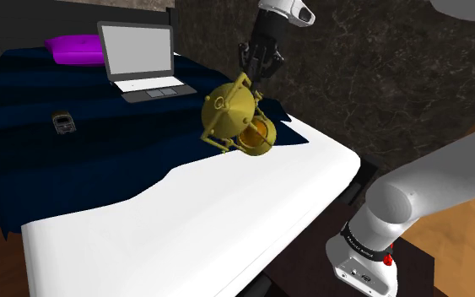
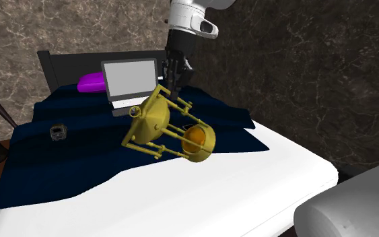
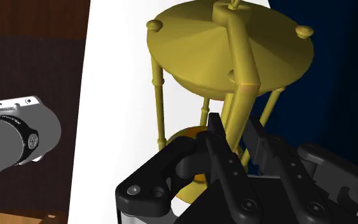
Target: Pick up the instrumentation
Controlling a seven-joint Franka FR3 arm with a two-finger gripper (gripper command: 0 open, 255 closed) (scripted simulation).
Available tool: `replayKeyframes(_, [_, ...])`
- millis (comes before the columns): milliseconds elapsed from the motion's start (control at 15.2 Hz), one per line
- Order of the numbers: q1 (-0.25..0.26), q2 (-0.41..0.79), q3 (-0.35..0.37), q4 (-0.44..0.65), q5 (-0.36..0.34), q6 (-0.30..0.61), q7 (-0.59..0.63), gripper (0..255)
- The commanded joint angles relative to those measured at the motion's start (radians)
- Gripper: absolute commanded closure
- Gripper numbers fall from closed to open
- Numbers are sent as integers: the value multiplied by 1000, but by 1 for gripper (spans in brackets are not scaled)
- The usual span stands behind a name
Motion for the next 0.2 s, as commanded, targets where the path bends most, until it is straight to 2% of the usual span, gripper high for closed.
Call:
replayKeyframes(0, [-1,7,-2,31,-3,-22,7,255])
replayKeyframes(132, [-1,7,-2,34,-3,-24,8,255])
